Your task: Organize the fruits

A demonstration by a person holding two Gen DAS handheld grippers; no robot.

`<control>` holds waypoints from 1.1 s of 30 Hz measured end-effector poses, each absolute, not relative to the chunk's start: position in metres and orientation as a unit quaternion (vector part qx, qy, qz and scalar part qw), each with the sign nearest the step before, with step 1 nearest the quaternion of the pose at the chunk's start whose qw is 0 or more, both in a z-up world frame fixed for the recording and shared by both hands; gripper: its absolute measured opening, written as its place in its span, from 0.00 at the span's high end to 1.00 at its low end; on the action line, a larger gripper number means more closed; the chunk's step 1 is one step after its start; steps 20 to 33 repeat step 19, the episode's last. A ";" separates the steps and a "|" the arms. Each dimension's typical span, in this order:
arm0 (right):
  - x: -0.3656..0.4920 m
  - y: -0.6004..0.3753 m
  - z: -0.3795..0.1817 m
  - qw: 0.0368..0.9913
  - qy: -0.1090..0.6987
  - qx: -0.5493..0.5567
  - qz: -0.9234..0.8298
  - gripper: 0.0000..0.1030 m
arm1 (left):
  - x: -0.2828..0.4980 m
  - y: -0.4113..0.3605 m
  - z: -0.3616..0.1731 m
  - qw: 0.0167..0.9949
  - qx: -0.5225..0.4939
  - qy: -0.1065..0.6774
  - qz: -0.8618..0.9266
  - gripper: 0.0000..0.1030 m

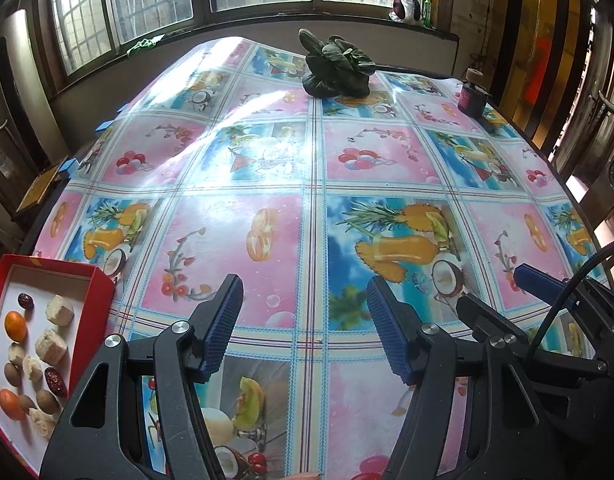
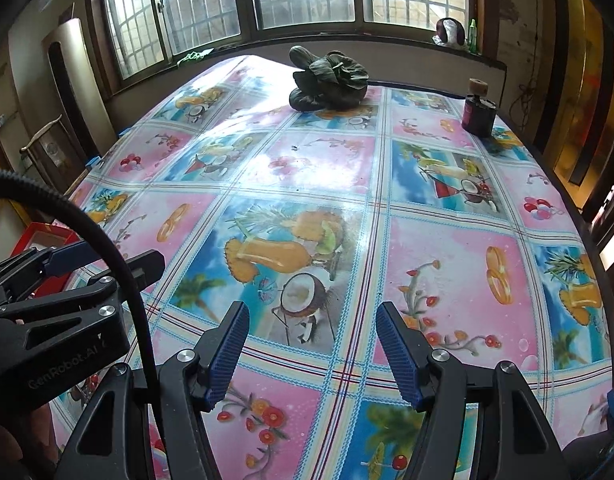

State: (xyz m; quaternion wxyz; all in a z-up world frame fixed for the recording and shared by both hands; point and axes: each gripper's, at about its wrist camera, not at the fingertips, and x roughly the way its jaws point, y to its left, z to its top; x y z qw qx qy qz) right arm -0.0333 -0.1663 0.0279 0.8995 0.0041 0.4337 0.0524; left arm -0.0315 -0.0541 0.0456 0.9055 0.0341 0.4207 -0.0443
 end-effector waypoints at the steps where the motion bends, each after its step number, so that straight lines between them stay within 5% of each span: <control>1: -0.033 -0.166 0.028 0.899 0.434 0.004 0.052 0.38 | -0.031 -0.054 0.045 0.906 0.035 0.420 -0.043 0.37; 33: -0.031 -0.166 0.029 0.898 0.437 0.006 0.051 0.38 | -0.029 -0.051 0.047 0.907 0.030 0.419 -0.029 0.37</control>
